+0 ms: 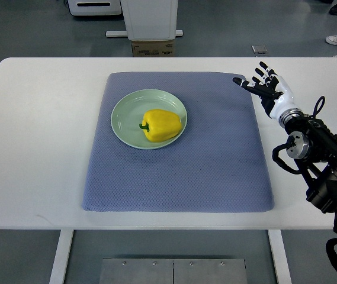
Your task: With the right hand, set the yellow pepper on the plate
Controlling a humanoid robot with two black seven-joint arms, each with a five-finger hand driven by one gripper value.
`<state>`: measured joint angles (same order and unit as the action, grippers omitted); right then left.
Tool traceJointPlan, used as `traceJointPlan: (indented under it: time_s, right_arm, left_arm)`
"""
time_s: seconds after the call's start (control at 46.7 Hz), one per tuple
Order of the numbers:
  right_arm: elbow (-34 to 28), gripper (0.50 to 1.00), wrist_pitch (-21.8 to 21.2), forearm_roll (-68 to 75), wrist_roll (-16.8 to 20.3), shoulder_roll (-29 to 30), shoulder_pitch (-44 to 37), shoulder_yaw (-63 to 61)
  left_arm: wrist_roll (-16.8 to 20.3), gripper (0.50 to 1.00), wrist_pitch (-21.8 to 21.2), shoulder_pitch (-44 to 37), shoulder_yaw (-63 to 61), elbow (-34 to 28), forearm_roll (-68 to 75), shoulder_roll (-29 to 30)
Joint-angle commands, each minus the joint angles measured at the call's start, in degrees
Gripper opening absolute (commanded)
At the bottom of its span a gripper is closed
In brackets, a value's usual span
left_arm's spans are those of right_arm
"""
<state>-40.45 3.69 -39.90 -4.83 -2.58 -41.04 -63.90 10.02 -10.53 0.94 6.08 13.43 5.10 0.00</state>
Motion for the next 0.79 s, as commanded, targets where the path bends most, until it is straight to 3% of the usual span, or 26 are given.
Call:
traceJointPlan:
  time_s: [0.0,0.771]
  right_arm:
    - [-0.07,0.998,0.01,0.08,0.0,0.64,0.26,-1.57]
    - [-4.72,1.0,-0.08,0.08,-0.79,1.43,2.37,-4.04]
  left_arm:
    - [0.0,1.0,-0.01,0.02,-0.01,-0.07,0.0,0.0]
    - [0.0,1.0,-0.01,0.02,-0.01,0.02,0.0,0.0]
